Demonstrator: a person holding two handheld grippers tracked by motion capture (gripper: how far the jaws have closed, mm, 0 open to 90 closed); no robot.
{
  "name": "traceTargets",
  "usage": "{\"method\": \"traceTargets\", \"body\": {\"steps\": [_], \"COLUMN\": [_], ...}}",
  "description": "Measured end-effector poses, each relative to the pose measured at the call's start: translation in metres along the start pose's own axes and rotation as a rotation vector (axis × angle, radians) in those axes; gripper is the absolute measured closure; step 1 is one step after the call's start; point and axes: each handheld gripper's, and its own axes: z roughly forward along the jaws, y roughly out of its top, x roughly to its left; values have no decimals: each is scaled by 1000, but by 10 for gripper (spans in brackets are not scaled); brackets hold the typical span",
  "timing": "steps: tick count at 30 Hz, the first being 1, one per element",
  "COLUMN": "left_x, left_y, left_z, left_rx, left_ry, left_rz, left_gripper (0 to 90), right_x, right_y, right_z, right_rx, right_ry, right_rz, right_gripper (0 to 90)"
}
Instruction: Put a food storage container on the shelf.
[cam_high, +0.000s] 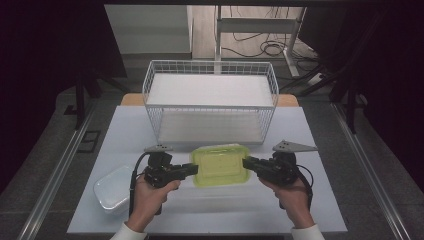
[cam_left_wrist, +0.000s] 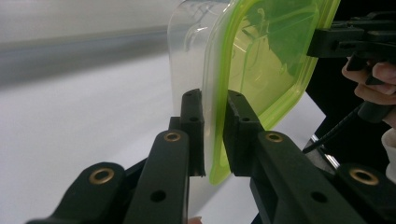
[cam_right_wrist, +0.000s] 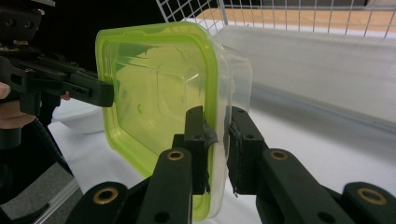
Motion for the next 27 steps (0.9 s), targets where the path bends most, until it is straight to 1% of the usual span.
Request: {"method": "traceTargets", "body": {"steps": [5,14,19,22,27], "left_x": [-4,-11,-13,-14,-10], "left_y": [11,30,44,52,66], "left_z": [-4,-9,-5,-3,-2], "left_rx": [-16,-43,-49,-48,-56], "left_ry": [1,-15,-19,-19,-27], "left_rz": [12,34,52,62,68], "left_gripper": [794,794,794,795,794], "right_x": [2,4,0,-5,-10], "right_y": [10,29,36,42,53], "right_z": [-4,-15,-20,-22,-22], "right_rx": [-16,-40,-54,-55,-63], "right_ry": [-10,-22,-34,-37,-43], "right_rz": [-9,-30,-26,-22,-30], "right_gripper": [789,789,789,789,787]}}
